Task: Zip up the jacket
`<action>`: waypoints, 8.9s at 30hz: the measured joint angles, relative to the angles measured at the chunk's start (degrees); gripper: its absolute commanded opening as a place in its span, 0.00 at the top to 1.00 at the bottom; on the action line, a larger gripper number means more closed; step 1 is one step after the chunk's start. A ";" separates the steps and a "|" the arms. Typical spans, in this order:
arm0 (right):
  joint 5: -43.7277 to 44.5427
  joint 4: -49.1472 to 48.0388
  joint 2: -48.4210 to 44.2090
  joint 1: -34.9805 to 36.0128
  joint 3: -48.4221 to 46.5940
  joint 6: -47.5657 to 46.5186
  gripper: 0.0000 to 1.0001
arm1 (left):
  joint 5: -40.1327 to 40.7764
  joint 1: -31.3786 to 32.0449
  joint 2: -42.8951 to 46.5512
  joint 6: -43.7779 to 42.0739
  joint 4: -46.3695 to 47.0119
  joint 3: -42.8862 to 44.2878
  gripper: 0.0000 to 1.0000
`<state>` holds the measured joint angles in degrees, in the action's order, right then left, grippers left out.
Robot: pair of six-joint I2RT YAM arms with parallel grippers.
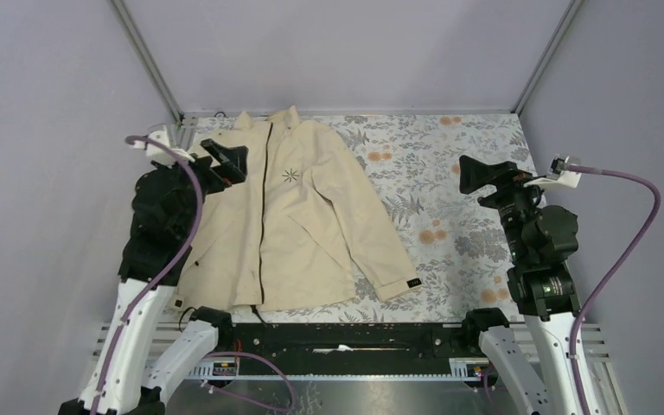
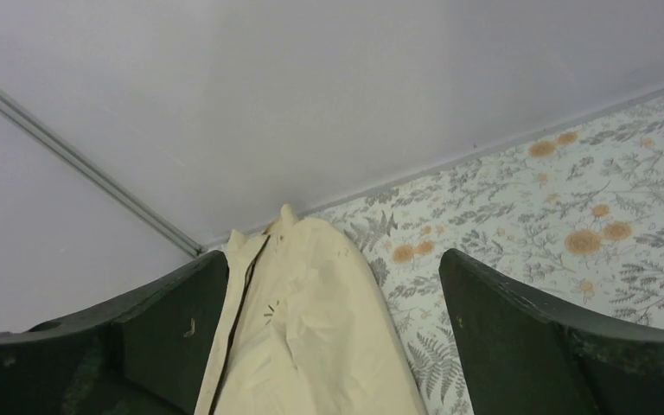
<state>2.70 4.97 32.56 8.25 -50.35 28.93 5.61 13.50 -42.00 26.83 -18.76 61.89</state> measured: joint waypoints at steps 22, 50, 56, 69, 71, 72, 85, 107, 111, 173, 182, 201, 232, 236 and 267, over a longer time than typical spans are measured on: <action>-23.06 -14.84 29.03 5.35 19.52 12.02 0.01 | -0.33 0.00 -19.26 -5.29 -12.09 -9.66 0.01; 21.84 1.62 76.52 64.02 -16.28 -1.70 0.37 | 5.35 -1.60 -11.61 -5.53 -12.13 -9.97 0.01; 26.10 1.62 77.92 63.98 -16.20 -0.39 0.46 | 5.77 -1.95 -11.63 -5.44 -12.13 -9.97 0.01; 30.84 -2.64 75.52 58.75 -10.51 9.40 0.67 | 5.29 -1.97 -12.96 -5.42 -12.11 -9.99 0.01; 30.77 -3.41 74.01 56.41 -8.48 10.78 0.65 | 4.70 -1.99 -13.68 -5.40 -12.11 -9.99 0.01; 30.80 -3.65 73.31 55.71 -7.58 11.08 0.63 | 4.42 -2.01 -14.03 -5.35 -12.11 -9.99 0.01; 20.09 -6.71 64.74 55.69 -3.85 0.04 0.26 | -7.19 -1.86 -20.96 0.92 -15.72 -12.61 0.01; 26.53 -9.97 76.41 66.53 -12.50 -2.03 0.19 | 0.70 1.36 -41.24 5.97 -27.43 -12.00 0.30; 31.32 -8.15 78.23 66.53 -12.50 -0.35 0.20 | 2.25 1.42 -41.24 6.47 -28.59 -11.76 0.30; 34.86 -17.62 85.90 66.23 -20.74 -3.67 1.00 | 9.25 1.44 -38.88 5.66 -26.10 -10.91 0.57; 30.25 -25.14 79.47 62.88 -13.03 -5.40 1.00 | 5.60 1.46 -39.12 3.63 -24.79 -10.91 0.57; 5.16 -40.59 77.20 54.21 -2.60 -5.01 1.00 | -11.87 1.95 -27.65 0.90 -23.12 -11.41 0.26; 1.53 -40.39 74.07 53.46 0.28 -3.50 0.40 | -22.97 1.97 -25.66 20.13 -2.29 -29.59 0.89; -1.95 -41.09 72.26 53.46 1.86 -3.54 0.21 | -26.29 1.97 -27.58 20.20 0.15 -29.44 0.90; 1.60 -47.74 72.67 53.46 4.96 2.47 0.33 | -34.53 1.97 -27.93 21.81 3.50 -24.92 0.94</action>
<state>4.29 -42.76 105.23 61.71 -45.39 31.40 -28.93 15.46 -69.93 48.64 -15.27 36.97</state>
